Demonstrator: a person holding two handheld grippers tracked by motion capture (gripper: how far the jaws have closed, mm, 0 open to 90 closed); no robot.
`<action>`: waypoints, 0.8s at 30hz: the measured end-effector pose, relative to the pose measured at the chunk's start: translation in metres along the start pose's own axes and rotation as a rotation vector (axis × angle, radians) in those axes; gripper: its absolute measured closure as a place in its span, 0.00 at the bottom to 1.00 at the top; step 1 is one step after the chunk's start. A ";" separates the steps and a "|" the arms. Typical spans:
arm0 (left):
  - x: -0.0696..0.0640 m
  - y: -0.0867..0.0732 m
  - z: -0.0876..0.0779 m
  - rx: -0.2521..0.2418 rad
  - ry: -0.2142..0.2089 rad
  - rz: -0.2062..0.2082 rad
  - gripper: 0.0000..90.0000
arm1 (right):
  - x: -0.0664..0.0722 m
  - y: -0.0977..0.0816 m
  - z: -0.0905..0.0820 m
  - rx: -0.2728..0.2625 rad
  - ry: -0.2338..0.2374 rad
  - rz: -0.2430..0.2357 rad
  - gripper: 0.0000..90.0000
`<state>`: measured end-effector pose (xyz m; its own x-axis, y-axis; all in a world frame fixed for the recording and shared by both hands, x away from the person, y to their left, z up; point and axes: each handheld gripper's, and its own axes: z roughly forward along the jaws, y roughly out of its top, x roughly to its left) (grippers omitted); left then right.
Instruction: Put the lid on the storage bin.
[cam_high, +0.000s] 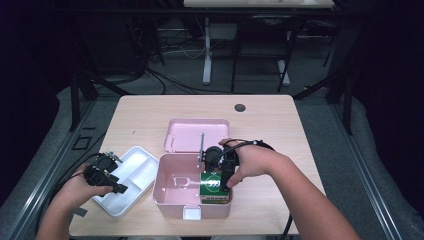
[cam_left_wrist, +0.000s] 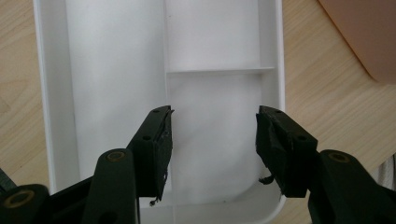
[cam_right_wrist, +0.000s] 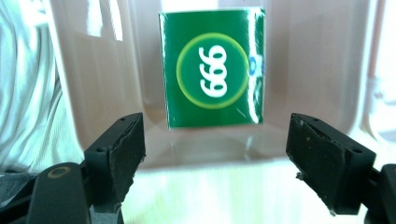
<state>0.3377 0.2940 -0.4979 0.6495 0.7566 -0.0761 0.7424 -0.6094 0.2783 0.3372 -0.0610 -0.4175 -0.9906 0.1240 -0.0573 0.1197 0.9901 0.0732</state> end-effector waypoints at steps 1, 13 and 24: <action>0.000 0.000 0.000 0.000 0.001 -0.003 0.51 | 0.000 -0.002 -0.002 0.000 -0.001 0.004 0.22; 0.000 -0.002 0.001 -0.002 0.003 -0.007 0.51 | -0.005 -0.032 -0.016 0.000 -0.020 0.058 0.23; 0.001 -0.003 0.001 0.003 0.003 -0.013 0.51 | -0.013 -0.059 -0.015 0.004 -0.034 0.117 0.24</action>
<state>0.3366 0.2960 -0.4999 0.6395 0.7650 -0.0770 0.7513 -0.6004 0.2740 0.3424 -0.1219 -0.4062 -0.9671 0.2408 -0.0822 0.2347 0.9689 0.0779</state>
